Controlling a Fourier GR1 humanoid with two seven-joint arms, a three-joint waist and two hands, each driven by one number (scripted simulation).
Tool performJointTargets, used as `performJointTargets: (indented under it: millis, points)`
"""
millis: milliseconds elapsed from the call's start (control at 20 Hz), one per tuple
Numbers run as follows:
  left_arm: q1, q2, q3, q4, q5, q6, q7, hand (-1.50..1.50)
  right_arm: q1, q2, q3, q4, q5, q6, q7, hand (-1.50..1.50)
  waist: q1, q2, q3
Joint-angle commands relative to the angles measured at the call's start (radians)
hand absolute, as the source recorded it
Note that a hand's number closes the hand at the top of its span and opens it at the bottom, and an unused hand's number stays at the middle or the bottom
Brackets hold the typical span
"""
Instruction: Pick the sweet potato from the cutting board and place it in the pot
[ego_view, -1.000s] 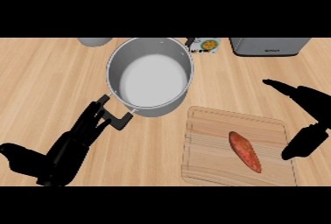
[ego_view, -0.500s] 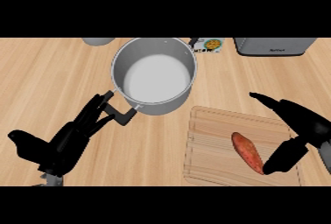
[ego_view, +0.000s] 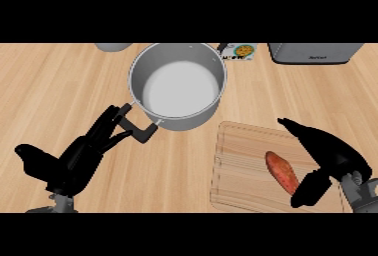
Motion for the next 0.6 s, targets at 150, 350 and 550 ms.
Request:
performJointTargets:
  millis: [150, 350, 550]
  points:
    - [0.021, -0.014, -0.018, 0.047, 0.006, -0.032, 0.031, 0.00, 0.110, -0.023, -0.002, 0.001, 0.138, -0.004, -0.081, -1.50, -0.010, 0.008, -0.007]
    - [-0.035, -0.073, -0.057, 0.052, -0.061, 0.046, 0.067, 0.00, 0.050, 0.048, -0.012, 0.056, 0.132, 0.057, -0.051, -1.50, -0.003, 0.010, -0.007]
    - [-0.054, -0.052, -0.023, 0.072, -0.024, 0.003, 0.081, 0.00, 0.134, 0.045, -0.001, 0.021, 0.195, 0.031, -0.083, -1.50, -0.011, 0.009, -0.007]
